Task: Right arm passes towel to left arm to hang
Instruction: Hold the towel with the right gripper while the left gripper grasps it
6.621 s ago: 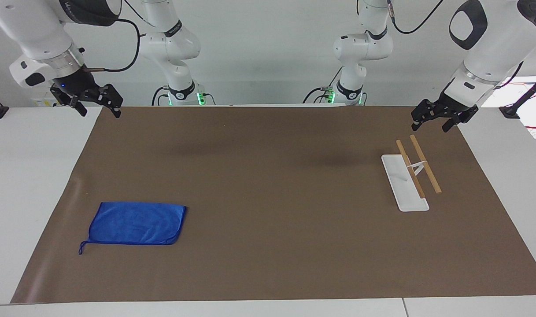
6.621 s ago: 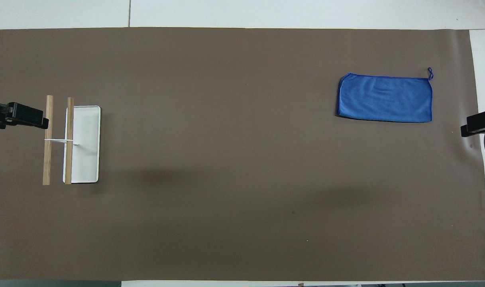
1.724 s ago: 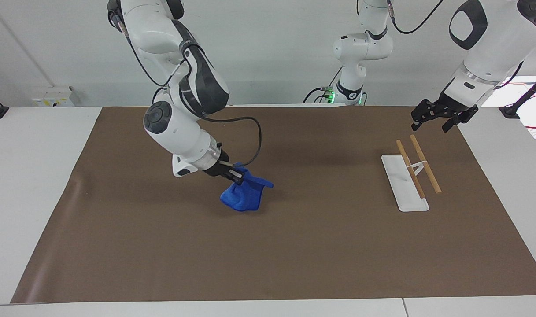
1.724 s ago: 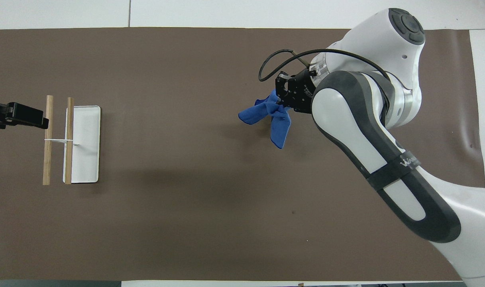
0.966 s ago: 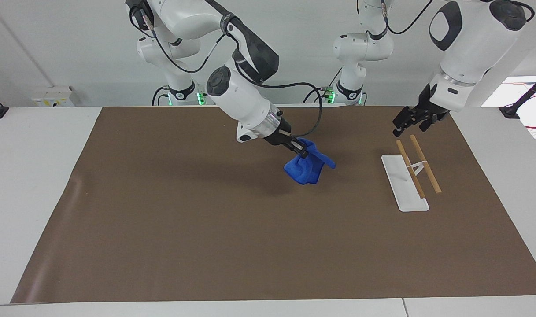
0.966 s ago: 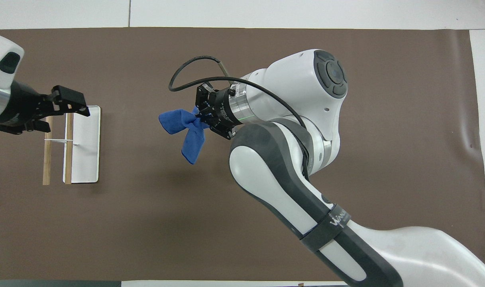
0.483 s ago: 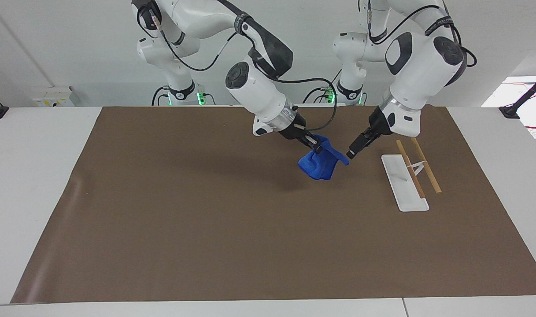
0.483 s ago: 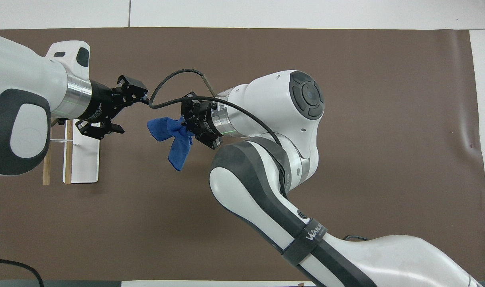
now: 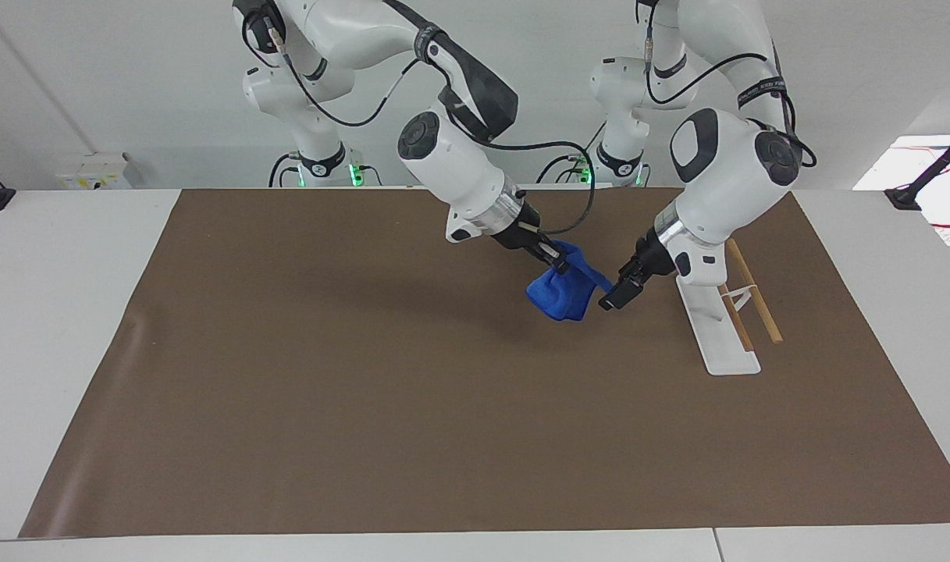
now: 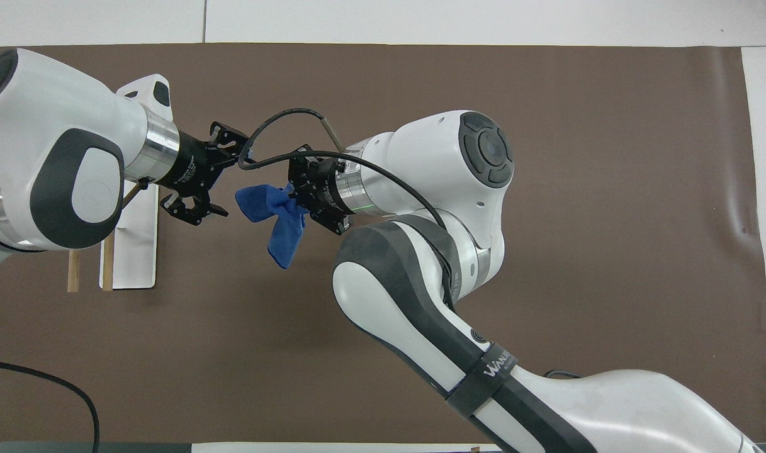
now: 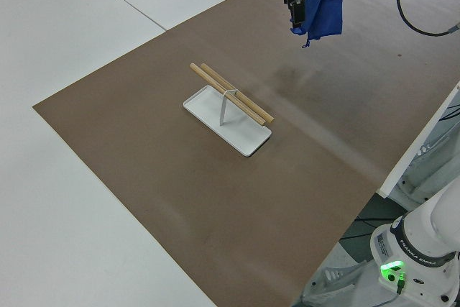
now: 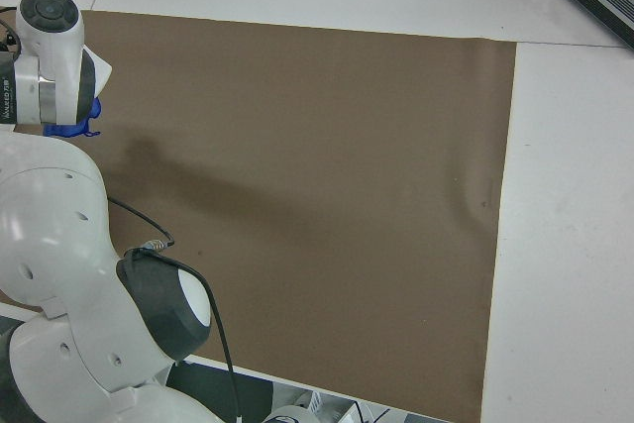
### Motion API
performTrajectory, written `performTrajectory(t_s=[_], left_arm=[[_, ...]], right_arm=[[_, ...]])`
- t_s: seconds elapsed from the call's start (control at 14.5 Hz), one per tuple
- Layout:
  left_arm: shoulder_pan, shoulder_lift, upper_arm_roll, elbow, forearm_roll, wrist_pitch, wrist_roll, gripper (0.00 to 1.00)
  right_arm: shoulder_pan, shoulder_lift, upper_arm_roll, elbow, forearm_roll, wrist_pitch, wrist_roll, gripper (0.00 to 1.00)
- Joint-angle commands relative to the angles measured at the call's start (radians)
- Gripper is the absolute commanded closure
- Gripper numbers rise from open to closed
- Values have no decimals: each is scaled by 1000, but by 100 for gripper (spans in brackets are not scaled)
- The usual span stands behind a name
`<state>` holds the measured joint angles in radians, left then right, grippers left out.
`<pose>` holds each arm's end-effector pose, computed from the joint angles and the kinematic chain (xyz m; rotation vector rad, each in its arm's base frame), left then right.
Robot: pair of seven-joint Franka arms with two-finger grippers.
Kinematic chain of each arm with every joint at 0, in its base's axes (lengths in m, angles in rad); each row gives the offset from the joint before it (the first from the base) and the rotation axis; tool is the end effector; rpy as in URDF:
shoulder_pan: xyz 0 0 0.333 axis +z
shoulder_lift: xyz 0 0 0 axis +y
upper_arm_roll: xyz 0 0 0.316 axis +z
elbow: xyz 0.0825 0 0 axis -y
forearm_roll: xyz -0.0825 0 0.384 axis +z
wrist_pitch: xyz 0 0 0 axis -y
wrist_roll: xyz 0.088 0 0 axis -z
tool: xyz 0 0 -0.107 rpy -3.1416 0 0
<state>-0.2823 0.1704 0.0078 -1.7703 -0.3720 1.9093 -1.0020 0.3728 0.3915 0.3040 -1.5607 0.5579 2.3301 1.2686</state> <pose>0.5792 -0.1904 0.4634 2.6029 1.1902 -0.3351 0.5626 0.4232 0.4742 -2.2096 1.1356 0.3493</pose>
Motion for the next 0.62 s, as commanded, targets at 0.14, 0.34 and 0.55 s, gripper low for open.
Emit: performTrajectory(t_s=[0.14, 0.34, 0.55], left_arm=[[-34, -8, 9, -29, -15, 10, -56, 18], [-43, -9, 11, -26, -15, -10, -61, 94], [-40, -19, 12, -20, -12, -22, -102, 100]], right_arm=[[-8, -16, 6, -28, 22, 17, -2, 100], [-8, -16, 6, -30, 22, 17, -5, 100], [-8, -16, 6, -32, 22, 17, -5, 100]])
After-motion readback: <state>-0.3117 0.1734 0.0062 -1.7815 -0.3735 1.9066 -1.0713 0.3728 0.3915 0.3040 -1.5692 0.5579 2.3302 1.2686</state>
